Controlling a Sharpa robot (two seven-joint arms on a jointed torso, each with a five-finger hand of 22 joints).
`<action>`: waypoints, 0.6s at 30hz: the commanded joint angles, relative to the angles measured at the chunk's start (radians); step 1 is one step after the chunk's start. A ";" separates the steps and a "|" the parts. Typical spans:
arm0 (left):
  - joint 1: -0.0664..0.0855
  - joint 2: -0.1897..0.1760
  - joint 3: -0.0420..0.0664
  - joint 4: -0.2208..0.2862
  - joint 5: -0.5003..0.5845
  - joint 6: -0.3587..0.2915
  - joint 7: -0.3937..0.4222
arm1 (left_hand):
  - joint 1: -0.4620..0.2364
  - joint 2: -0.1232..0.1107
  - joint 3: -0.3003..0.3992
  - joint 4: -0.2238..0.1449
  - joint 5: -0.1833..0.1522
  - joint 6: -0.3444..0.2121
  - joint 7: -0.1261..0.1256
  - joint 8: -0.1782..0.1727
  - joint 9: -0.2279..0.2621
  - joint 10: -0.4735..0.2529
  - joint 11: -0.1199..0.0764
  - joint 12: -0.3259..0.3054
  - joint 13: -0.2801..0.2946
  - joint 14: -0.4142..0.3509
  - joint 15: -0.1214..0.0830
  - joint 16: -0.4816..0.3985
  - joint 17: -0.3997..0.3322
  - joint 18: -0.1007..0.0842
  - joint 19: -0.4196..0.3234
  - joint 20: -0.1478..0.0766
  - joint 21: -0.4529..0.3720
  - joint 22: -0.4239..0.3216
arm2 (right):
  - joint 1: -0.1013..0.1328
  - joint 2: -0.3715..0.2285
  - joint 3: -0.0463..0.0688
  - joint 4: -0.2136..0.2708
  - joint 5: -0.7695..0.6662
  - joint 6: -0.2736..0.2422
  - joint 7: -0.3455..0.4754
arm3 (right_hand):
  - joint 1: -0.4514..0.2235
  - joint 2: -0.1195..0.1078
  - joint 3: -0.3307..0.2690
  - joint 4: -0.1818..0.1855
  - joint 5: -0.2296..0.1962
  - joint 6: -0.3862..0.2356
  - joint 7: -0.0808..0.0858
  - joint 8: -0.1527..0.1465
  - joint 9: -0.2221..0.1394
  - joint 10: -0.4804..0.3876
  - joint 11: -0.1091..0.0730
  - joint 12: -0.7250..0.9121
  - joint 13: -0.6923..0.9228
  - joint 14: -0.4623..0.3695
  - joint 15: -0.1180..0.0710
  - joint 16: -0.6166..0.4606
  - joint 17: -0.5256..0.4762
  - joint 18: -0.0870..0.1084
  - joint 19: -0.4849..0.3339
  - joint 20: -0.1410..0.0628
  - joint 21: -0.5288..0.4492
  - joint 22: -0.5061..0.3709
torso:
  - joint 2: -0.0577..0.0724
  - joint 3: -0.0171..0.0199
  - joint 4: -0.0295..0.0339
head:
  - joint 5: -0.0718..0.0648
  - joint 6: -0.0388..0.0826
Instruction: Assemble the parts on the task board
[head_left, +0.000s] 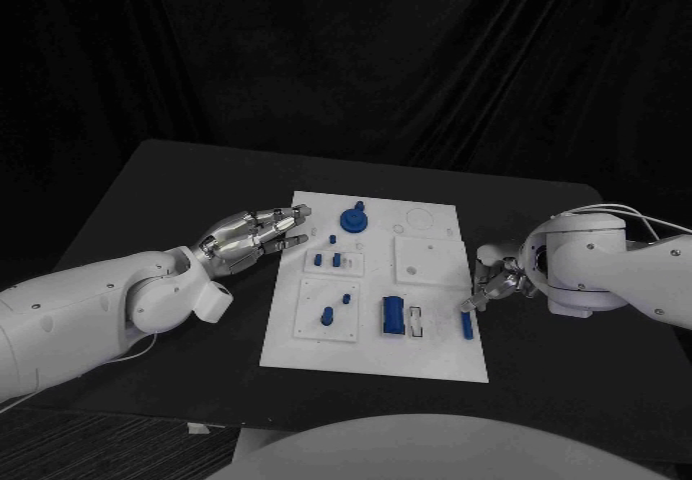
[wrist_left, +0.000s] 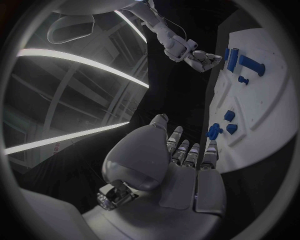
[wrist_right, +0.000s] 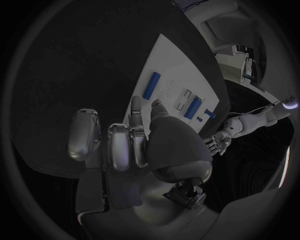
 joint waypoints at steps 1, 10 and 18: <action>-0.002 0.001 0.001 0.002 0.005 0.009 0.016 | 0.008 0.000 0.006 0.001 0.005 0.001 0.006 0.004 0.000 0.000 0.005 0.006 0.001 -0.002 0.003 -0.003 -0.001 0.011 -0.004 0.006 0.000 -0.001 | -0.013 0.002 0.000 -0.001 -0.017 0.021 -0.023 | -0.005 -0.001 0.002 -0.009 -0.007 0.000 0.003 -0.006 -0.002 0.105 -0.005 0.004 0.263 0.068 -0.007 -0.001 0.032 0.009 0.007 -0.006 -0.006 0.145 | 0.000 0.0007 0.0004 | -0.001 0.000; -0.004 0.001 0.001 0.001 0.005 0.013 0.013 | 0.008 0.000 0.007 0.000 0.005 -0.001 0.006 0.004 0.000 0.000 0.005 0.006 0.001 -0.002 0.003 -0.003 -0.001 0.011 -0.004 0.006 0.000 -0.001 | -0.041 0.014 0.000 0.004 -0.011 -0.011 -0.022 | 0.006 -0.002 0.011 -0.026 0.004 0.001 0.004 -0.012 -0.009 0.105 -0.004 0.004 0.263 0.065 -0.006 -0.005 0.020 0.010 0.004 -0.006 -0.018 0.143 | 0.000 0.0011 -0.0021 | 0.003 0.000; -0.006 0.002 0.001 -0.001 0.005 0.014 0.012 | 0.008 0.000 0.008 0.000 0.005 -0.002 0.006 0.004 0.000 -0.001 0.006 0.006 0.001 -0.002 0.002 -0.003 -0.001 0.011 -0.004 0.006 0.000 -0.001 | -0.059 0.029 0.000 0.006 -0.004 -0.055 -0.021 | 0.078 -0.002 0.053 -0.093 0.106 0.006 -0.005 -0.018 -0.009 0.105 -0.012 0.004 0.263 0.063 -0.012 -0.009 0.009 0.013 0.002 -0.010 -0.030 0.141 | -0.001 0.0003 -0.0006 | 0.005 0.000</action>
